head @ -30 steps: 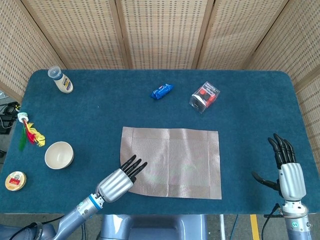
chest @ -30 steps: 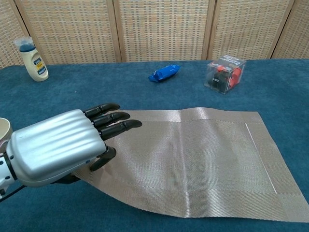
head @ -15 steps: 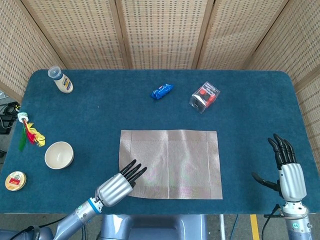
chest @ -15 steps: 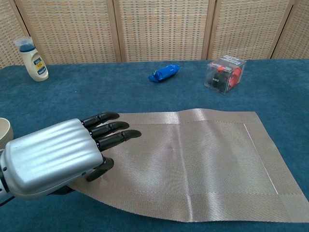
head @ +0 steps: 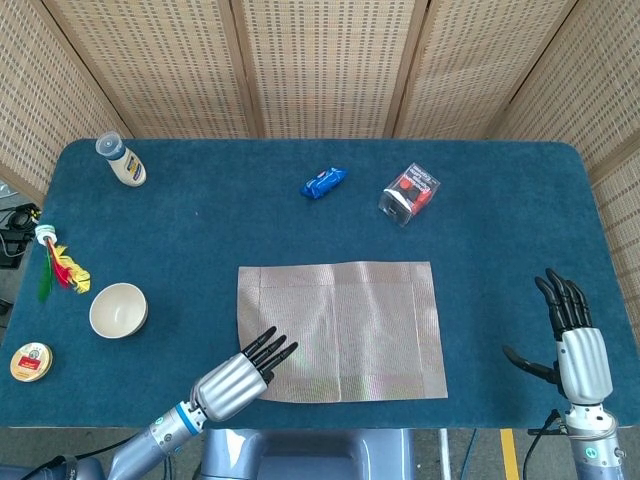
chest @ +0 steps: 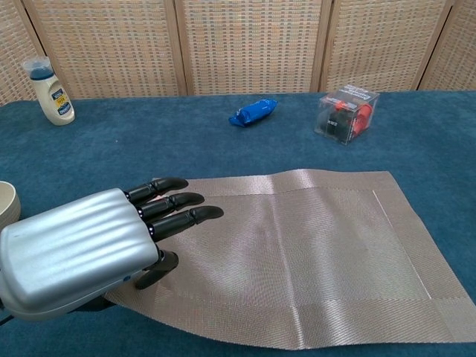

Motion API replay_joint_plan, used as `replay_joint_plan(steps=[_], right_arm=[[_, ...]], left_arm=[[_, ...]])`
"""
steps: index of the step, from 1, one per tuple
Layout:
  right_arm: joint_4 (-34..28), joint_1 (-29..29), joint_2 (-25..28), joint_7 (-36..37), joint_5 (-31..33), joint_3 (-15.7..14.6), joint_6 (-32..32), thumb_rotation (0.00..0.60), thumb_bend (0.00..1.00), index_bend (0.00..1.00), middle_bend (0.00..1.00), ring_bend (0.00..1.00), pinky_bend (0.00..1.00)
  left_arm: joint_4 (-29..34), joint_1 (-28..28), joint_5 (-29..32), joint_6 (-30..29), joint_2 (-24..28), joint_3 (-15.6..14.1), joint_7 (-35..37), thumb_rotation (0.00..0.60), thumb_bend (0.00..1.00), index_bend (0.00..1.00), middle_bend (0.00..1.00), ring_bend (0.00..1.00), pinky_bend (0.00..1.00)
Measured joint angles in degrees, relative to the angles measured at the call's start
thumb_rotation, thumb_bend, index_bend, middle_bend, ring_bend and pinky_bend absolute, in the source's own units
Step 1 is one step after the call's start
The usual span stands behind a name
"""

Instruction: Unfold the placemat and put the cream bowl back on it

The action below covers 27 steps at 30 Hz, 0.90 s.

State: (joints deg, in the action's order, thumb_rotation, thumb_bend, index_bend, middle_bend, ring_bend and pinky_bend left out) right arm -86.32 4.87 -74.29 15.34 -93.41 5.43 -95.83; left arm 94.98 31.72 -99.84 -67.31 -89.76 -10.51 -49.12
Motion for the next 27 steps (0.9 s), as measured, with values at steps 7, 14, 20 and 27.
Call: replay_joint_plan(steps=[7, 14, 20, 27], right_arm=[[-0.2, 0.0, 0.1, 0.0, -0.5, -0.2, -0.2, 0.6, 0.2, 0.06, 0.0, 0.0, 0.0], [-0.4, 0.0, 0.0, -0.8, -1.1, -0.5, -0.3, 0.6, 0.2, 0.06, 0.0, 0.0, 0.0], [-0.6, -0.1, -0.2, -1.8, -2.1, -1.0, -0.6, 0.6, 0.2, 0.06, 0.0, 0.0, 0.0], [-1.1, -0.2, -0.5, -2.9, -3.3, -1.7, -1.0, 0.6, 0.2, 0.06, 0.0, 0.0, 0.0]], left_arm=[[-0.1, -0.8, -0.8, 0.0, 0.5, -0.2, 1.5, 0.6, 0.22, 0.13, 0.0, 0.0, 0.0], [-0.8, -2.0, -4.5, -3.2, 1.5, -1.2, 7.4, 0.6, 0.21, 0.02, 0.0, 0.0, 0.0], [-1.5, -4.1, -7.7, -8.3, 4.2, -2.3, 11.5, 0.6, 0.21, 0.05, 0.0, 0.0, 0.0], [-2.5, -7.4, -7.8, -15.2, 9.5, -1.9, 16.8, 0.6, 0.2, 0.1, 0.0, 0.0, 0.0]])
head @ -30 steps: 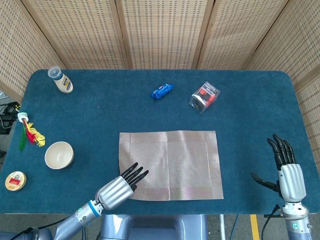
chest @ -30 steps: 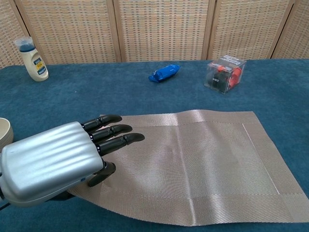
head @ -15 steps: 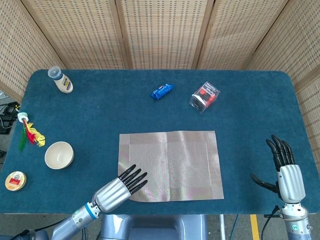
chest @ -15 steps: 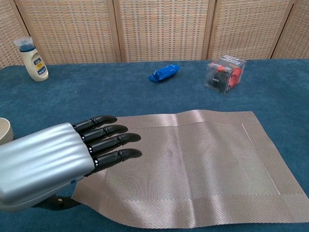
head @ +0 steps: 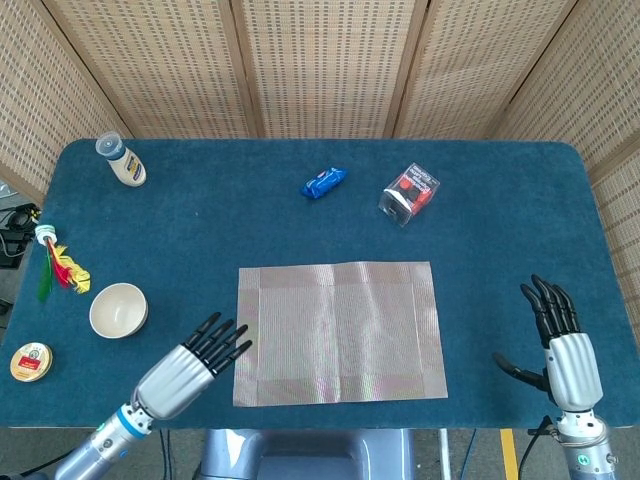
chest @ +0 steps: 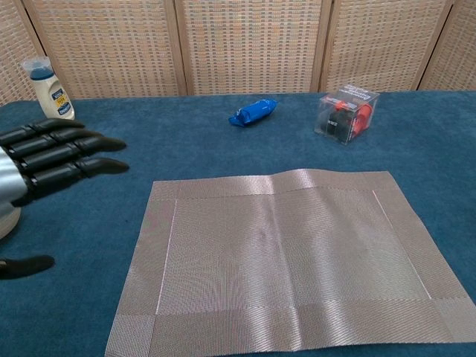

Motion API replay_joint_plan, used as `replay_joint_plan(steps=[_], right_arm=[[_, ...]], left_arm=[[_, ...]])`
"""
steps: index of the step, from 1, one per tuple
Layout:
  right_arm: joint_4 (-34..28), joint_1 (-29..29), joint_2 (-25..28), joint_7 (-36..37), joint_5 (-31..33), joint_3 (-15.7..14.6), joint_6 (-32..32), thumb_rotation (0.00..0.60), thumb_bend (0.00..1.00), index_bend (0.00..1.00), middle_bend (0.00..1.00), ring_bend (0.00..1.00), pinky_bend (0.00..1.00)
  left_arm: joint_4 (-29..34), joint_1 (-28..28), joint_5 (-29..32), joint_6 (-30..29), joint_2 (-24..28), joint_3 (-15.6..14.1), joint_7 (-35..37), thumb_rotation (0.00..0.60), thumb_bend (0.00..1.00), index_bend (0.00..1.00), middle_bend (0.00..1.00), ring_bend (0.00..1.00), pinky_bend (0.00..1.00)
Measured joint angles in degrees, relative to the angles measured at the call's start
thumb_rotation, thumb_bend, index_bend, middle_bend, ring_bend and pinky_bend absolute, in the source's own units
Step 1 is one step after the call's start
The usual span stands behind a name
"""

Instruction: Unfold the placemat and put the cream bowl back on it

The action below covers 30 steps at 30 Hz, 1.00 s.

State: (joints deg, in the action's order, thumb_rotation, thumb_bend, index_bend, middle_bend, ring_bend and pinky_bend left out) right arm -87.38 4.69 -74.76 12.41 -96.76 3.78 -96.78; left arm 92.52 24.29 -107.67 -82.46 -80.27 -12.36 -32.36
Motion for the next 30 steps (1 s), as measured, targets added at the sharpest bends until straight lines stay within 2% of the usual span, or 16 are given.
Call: replay_joint_plan(steps=[7, 15, 30], right_arm=[[-0.5, -0.1, -0.2, -1.0, -1.4, -0.8, -0.3, 0.6, 0.2, 0.06, 0.0, 0.0, 0.0], [-0.9, -0.1, -0.5, -1.9, -2.6, -1.6, -0.3, 0.6, 0.2, 0.06, 0.0, 0.0, 0.0], [-1.3, -0.1, -0.5, -2.3, -3.6, -2.4, -0.3, 0.6, 0.2, 0.06, 0.0, 0.0, 0.0]], left_arm=[[-2.9, -4.1, 5.3, -5.4, 3.9, 2.3, 7.9, 0.6, 0.2, 0.21, 0.0, 0.0, 0.0], [-11.4, -8.7, 12.0, -7.1, 5.4, 4.3, 14.9, 0.6, 0.21, 0.29, 0.0, 0.0, 0.0], [-27.8, -14.3, 18.5, -3.5, 0.4, 5.6, 25.6, 0.6, 0.21, 0.37, 0.0, 0.0, 0.0]])
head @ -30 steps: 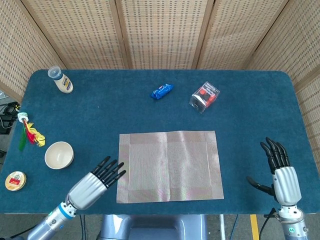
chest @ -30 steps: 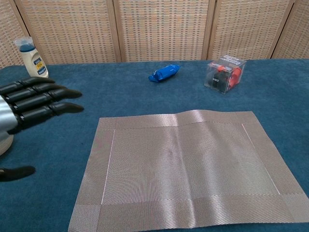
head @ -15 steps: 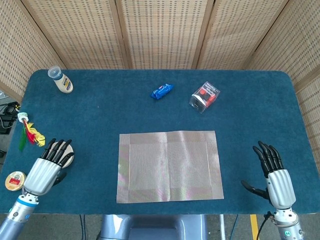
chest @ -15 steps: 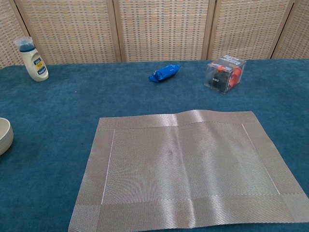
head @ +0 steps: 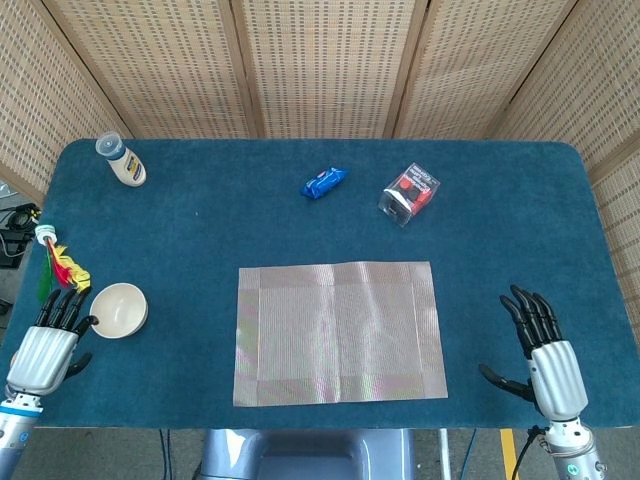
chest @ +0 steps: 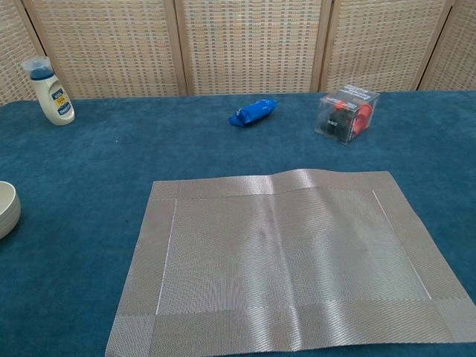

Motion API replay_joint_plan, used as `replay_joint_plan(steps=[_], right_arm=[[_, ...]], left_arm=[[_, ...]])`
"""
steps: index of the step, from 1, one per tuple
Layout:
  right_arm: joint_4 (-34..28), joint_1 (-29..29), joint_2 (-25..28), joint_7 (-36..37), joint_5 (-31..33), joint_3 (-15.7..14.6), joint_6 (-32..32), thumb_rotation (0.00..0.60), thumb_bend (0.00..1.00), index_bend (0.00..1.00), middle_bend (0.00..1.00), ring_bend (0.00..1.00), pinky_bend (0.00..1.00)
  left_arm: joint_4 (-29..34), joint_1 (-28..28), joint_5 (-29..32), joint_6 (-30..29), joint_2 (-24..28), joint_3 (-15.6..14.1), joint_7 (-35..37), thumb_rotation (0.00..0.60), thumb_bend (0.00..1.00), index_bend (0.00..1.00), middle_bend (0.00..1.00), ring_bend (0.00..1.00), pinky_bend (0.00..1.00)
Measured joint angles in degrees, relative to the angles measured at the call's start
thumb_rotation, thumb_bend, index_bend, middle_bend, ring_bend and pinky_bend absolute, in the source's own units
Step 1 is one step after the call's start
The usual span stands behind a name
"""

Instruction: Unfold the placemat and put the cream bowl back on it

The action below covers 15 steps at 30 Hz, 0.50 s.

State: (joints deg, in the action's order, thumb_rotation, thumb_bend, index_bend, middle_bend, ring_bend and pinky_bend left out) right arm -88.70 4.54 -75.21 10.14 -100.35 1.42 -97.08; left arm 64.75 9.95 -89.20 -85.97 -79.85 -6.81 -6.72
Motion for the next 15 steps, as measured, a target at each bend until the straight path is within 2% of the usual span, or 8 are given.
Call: replay_joint_plan(steps=[15], right_arm=[[0.0, 0.0, -0.2, -0.3, -0.3, -0.4, 0.1, 0.6, 0.2, 0.06, 0.0, 0.0, 0.0]], left_arm=[[-10.8, 1.9, 2.3, 7.2, -8.6, 3.7, 3.9, 0.6, 0.22, 0.45, 0.0, 0.0, 0.0]])
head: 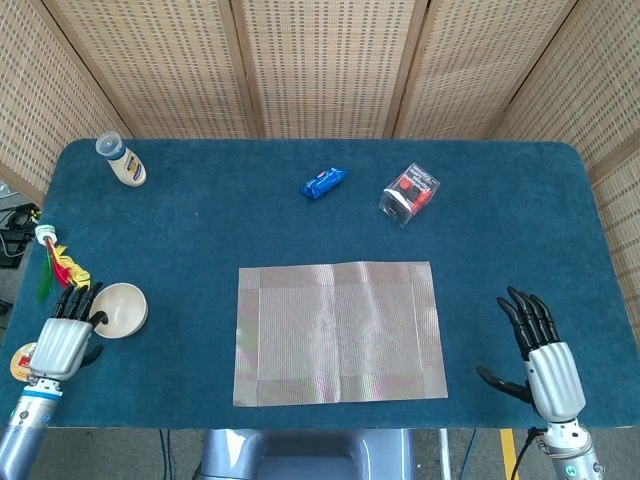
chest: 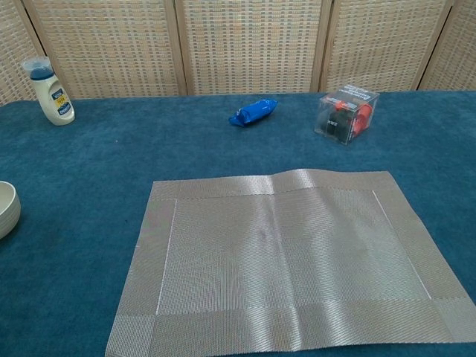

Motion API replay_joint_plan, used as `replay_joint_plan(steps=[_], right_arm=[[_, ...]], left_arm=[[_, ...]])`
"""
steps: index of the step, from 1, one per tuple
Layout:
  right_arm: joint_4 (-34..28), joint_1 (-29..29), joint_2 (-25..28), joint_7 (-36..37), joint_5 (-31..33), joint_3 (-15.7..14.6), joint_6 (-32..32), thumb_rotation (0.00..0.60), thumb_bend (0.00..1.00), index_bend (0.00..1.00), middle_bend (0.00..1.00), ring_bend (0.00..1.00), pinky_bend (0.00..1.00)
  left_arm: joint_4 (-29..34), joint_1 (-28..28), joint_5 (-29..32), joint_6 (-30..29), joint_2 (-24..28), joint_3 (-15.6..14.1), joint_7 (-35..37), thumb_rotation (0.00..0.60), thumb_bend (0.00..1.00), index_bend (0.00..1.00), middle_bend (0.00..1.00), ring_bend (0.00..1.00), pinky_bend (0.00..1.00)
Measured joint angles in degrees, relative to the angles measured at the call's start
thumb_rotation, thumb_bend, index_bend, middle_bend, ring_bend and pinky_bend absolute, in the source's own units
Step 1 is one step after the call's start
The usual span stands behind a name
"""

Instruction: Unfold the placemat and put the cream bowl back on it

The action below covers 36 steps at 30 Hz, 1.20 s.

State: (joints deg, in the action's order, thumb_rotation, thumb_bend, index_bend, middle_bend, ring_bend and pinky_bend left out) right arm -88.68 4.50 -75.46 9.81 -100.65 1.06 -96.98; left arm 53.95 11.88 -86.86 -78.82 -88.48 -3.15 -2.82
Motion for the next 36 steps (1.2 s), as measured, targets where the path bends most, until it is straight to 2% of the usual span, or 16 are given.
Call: replay_joint_plan(steps=[7, 13, 16, 29, 36], right_arm=[[0.2, 0.1, -0.1, 0.0, 0.1, 0.0, 0.2, 0.6, 0.2, 0.06, 0.0, 0.0, 0.0], [0.3, 0.1, -0.1, 0.1, 0.1, 0.0, 0.0, 0.6, 0.2, 0.06, 0.0, 0.0, 0.0], [0.3, 0.1, -0.2, 0.2, 0.0, 0.0, -0.1, 0.6, 0.2, 0.06, 0.0, 0.0, 0.0], [0.2, -0.1, -0.1, 0.1, -0.5, -0.1, -0.7, 0.6, 0.2, 0.06, 0.0, 0.0, 0.0], [0.0, -0.1, 0.0, 0.5, -0.3, 0.1, -0.9, 0.6, 0.2, 0.06, 0.0, 0.0, 0.0]], left_arm=[[-2.4, 1.7, 0.2, 2.1, -2.7, 1.2, -0.3, 0.6, 0.25, 0.54, 0.0, 0.0, 0.0], [-3.6, 2.8, 0.0, 2.7, -4.4, 2.0, -0.7, 0.6, 0.43, 0.61, 0.0, 0.0, 0.0], [-3.6, 2.8, -0.1, 2.8, -4.6, 2.2, -0.7, 0.6, 0.48, 0.64, 0.0, 0.0, 0.0], [-2.5, 2.7, -0.7, 1.5, -4.0, 2.4, -0.9, 0.6, 0.48, 0.65, 0.0, 0.0, 0.0], [2.8, 4.6, -3.0, -0.3, -2.4, 3.1, -3.6, 0.6, 0.48, 0.65, 0.0, 0.0, 0.0]])
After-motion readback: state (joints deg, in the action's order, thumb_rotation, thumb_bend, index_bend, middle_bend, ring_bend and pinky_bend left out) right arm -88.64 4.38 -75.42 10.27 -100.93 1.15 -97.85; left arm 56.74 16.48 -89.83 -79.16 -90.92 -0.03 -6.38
